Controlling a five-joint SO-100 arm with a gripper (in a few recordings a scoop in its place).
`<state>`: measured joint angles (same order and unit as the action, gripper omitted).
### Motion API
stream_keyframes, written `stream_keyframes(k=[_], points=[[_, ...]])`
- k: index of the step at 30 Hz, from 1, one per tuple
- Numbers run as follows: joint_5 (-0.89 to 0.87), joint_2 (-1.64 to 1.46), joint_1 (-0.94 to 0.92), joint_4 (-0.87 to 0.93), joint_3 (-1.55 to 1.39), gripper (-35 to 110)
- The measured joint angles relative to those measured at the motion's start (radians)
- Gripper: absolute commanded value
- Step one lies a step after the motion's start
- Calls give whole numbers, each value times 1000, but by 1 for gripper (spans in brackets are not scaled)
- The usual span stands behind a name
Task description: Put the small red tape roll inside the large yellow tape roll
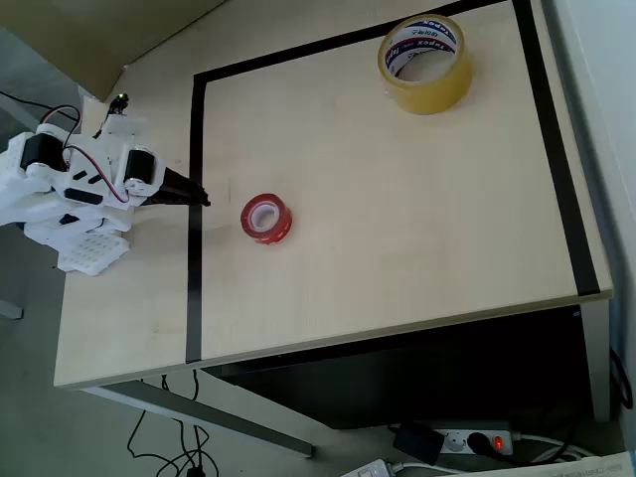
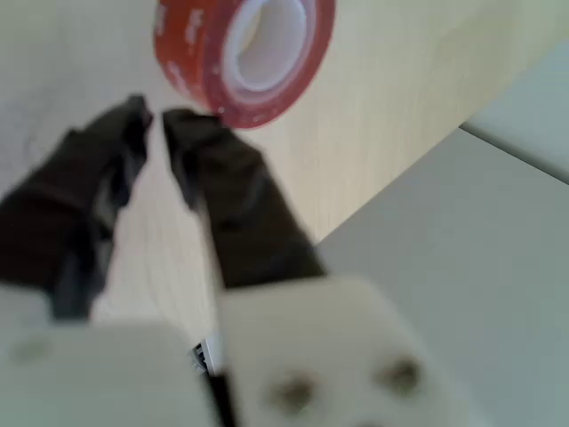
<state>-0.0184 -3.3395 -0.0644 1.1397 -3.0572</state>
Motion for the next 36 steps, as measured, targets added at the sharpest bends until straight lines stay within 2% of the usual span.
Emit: stream_keyframes(k=[13, 19, 26, 31, 36], points=[[71, 0, -92, 48, 38, 0], [164, 69, -95, 72, 121, 8], [241, 370, -103, 91, 380, 19], [273, 710, -120, 192, 673, 26], [285, 937, -124, 279, 830, 28]])
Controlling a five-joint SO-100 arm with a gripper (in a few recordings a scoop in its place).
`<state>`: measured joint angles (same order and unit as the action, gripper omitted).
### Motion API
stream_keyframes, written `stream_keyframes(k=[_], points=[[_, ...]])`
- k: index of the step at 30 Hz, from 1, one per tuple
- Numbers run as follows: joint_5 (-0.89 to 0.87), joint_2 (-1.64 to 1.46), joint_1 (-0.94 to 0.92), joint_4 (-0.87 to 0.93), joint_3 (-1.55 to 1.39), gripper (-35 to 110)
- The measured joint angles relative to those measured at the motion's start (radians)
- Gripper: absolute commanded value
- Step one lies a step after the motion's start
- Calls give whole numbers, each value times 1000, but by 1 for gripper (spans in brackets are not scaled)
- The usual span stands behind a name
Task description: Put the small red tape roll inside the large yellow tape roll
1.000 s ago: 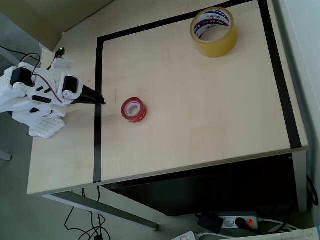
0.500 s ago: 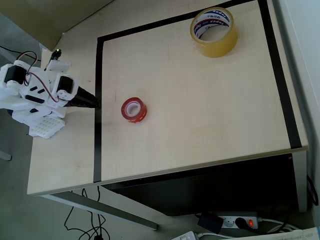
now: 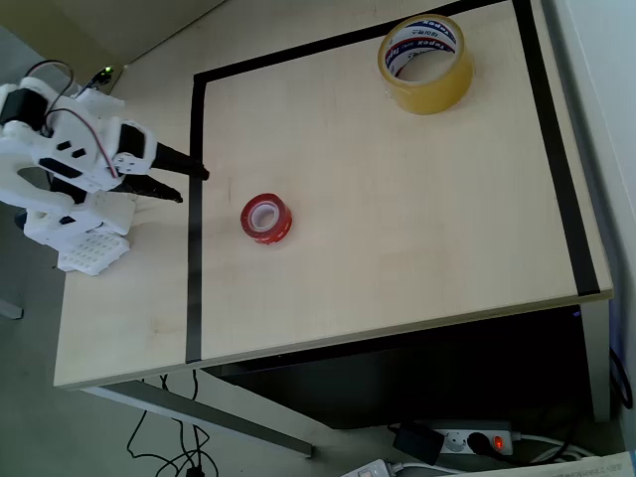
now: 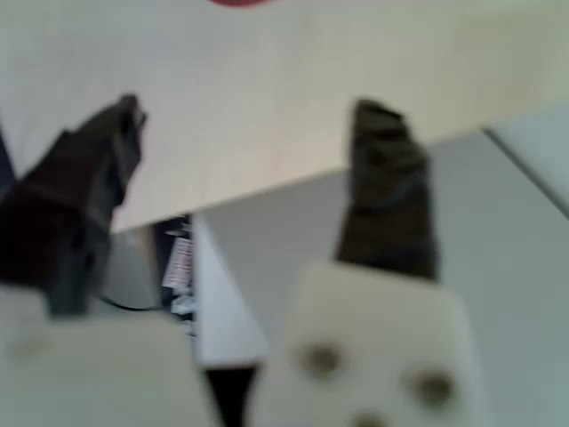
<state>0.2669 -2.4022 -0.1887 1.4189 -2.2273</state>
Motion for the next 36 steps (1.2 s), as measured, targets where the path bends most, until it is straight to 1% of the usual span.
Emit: stream_keyframes(k=[4, 8, 25, 27, 29, 32, 36], points=[[0, 189, -17, 18, 37, 28], [0, 293, -12, 11, 37, 30], [55, 672, -51, -201, 54, 30], [61, 709, -44, -224, 58, 25], [66, 746, -44, -244, 58, 13], [71, 770, -44, -272, 74, 0], [66, 776, -44, -298, 80, 0]])
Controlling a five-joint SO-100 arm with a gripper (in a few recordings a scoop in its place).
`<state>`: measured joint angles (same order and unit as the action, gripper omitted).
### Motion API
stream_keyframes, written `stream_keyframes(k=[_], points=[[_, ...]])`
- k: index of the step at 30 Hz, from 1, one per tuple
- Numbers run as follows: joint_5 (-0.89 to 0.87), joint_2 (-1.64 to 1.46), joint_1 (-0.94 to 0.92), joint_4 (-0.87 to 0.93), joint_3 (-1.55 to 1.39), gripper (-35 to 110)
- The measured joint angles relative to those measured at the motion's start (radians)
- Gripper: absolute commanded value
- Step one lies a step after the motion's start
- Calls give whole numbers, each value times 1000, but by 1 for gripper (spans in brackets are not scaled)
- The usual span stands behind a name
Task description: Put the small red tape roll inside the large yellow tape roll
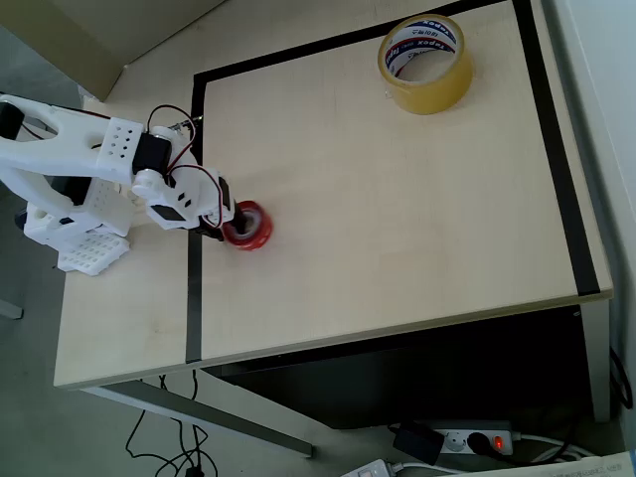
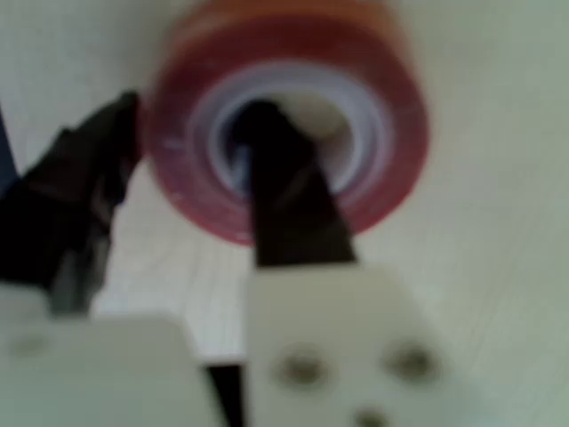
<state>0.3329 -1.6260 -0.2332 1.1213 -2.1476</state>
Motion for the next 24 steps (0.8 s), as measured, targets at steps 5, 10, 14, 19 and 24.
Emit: stream_keyframes(k=[5, 10, 14, 19, 24], points=[[3, -8, -23, 6, 23, 0], [5, -202, 3, -15, 74, 0], [5, -348, 67, -54, 172, 0], [5, -364, 169, -55, 364, 0], [5, -225, 232, -55, 606, 0]])
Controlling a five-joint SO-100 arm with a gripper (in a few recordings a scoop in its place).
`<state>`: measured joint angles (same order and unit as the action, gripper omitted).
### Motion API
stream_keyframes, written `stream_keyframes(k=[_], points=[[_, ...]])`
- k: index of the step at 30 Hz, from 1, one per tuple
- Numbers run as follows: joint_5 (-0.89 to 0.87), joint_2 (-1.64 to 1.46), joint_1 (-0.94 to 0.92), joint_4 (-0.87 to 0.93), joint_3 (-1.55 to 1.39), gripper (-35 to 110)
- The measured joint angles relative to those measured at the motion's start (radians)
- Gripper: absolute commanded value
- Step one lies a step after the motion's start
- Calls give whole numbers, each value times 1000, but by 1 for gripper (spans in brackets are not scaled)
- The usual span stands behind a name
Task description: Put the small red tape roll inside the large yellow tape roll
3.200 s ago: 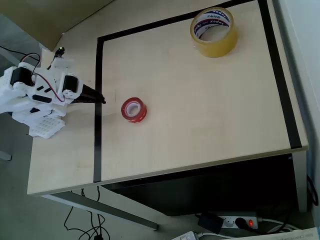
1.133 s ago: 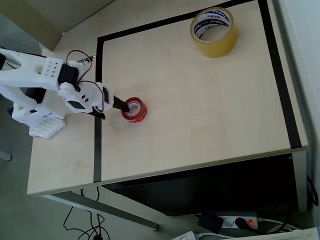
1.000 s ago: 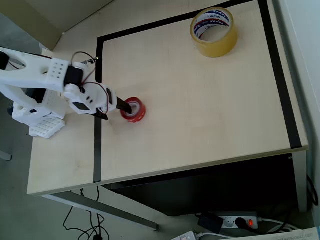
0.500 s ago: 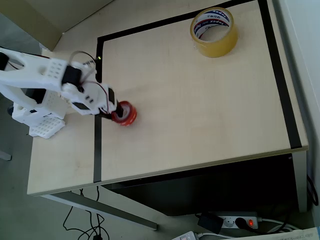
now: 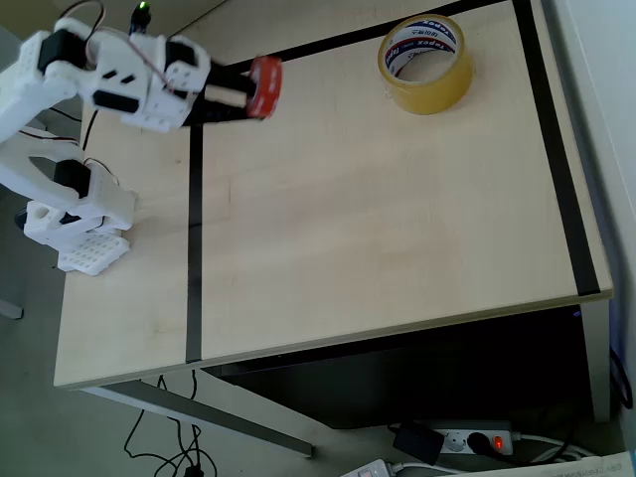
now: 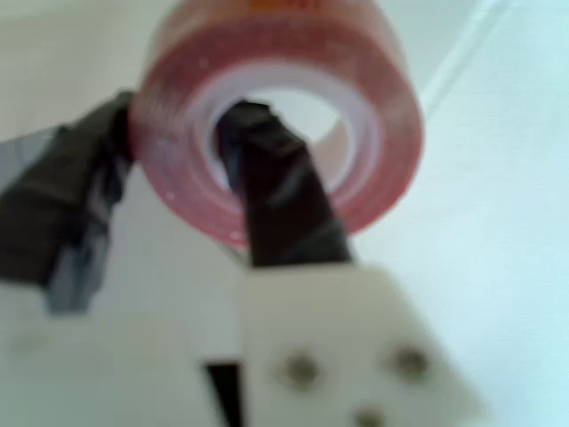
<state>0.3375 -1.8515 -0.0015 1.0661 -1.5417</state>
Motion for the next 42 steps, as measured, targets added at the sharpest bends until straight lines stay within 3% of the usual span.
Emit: stream_keyframes(k=[4, 11, 18, 24, 42], points=[[0, 202, 29, 38, 259, 0], [0, 767, 89, 275, 867, 0], [8, 1002, 173, 190, 1295, 0], [8, 1080, 224, 87, 1378, 0], [6, 1367, 222, 41, 1381, 3]])
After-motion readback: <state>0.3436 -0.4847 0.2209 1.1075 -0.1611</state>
